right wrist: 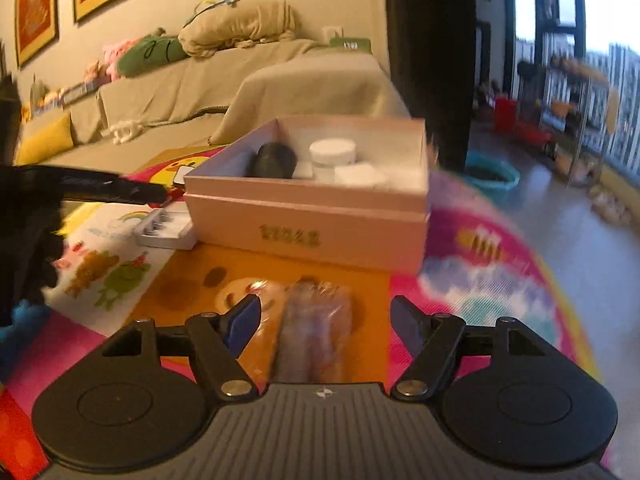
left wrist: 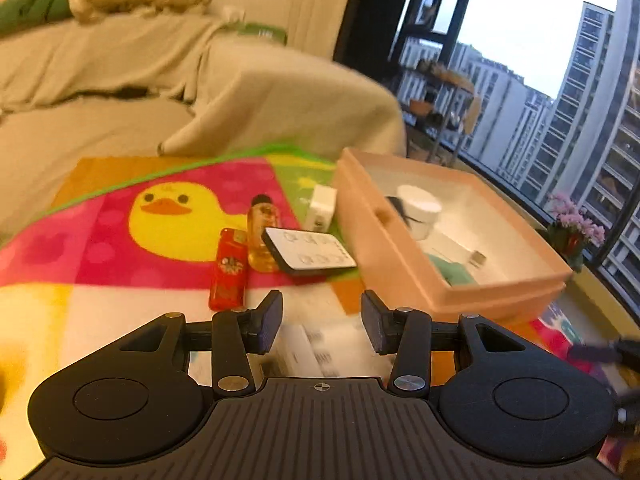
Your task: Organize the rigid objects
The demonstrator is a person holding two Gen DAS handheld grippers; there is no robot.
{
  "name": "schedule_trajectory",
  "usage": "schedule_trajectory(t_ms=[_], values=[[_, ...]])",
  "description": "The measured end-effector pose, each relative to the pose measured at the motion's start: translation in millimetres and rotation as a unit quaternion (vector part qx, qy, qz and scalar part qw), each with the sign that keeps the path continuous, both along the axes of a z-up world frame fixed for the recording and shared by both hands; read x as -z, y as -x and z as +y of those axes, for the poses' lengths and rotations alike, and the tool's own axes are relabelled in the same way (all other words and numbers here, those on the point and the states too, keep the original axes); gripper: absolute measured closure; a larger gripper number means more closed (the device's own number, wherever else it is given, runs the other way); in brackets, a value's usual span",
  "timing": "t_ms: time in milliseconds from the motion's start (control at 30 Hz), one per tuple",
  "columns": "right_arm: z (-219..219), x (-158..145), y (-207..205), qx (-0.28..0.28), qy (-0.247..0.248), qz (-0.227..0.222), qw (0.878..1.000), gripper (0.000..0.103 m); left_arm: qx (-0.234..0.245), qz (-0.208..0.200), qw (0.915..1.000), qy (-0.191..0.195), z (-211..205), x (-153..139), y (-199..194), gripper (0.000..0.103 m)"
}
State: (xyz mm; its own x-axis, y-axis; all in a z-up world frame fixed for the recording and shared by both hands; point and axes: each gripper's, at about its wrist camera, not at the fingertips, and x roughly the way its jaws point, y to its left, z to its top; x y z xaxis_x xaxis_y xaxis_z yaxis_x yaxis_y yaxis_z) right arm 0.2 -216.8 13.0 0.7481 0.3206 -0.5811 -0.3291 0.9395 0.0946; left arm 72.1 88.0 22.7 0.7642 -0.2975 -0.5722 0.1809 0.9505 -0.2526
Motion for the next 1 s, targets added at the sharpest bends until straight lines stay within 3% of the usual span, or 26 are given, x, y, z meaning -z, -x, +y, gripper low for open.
schedule_trajectory(t_ms=[167, 300, 367, 500, 633, 733, 900, 1000], values=[[1.5, 9.0, -8.9, 0.000, -0.008, 0.027, 1.000, 0.026, 0.027, 0.043, 0.9973, 0.052, 13.0, 19.3, -30.5, 0.056], [-5.4, 9.3, -10.3, -0.001, -0.029, 0.031, 0.999, 0.021, 0.053, 0.055, 0.9910, 0.110, 29.7, 25.2, -20.4, 0.058], [-4.7, 9.1, -10.3, -0.002, -0.030, 0.030, 0.999, 0.021, 0.070, 0.056, 0.9892, 0.116, 33.1, 26.7, -5.9, 0.058], [-3.4, 8.6, -10.1, -0.006, -0.027, 0.031, 0.999, 0.020, 0.101, 0.043, 0.9908, 0.079, 23.5, 23.5, 28.4, 0.058], [-1.5, 8.6, -11.1, -0.006, -0.023, 0.033, 0.999, 0.020, 0.125, 0.023, 0.9919, 0.012, -1.4, 19.3, 56.6, 0.058], [0.7, 9.1, -11.1, -0.007, -0.017, 0.034, 0.999, 0.019, 0.113, 0.022, 0.9927, -0.036, -22.1, 15.5, 64.9, 0.058], [3.5, 10.4, -11.5, -0.007, -0.009, 0.034, 0.999, 0.018, 0.078, 0.025, 0.9959, -0.038, -35.8, 8.1, 67.7, 0.058], [2.0, 10.8, -11.6, -0.005, -0.011, 0.034, 0.999, 0.018, 0.083, 0.002, 0.9937, -0.076, -47.8, 4.1, 77.1, 0.058]])
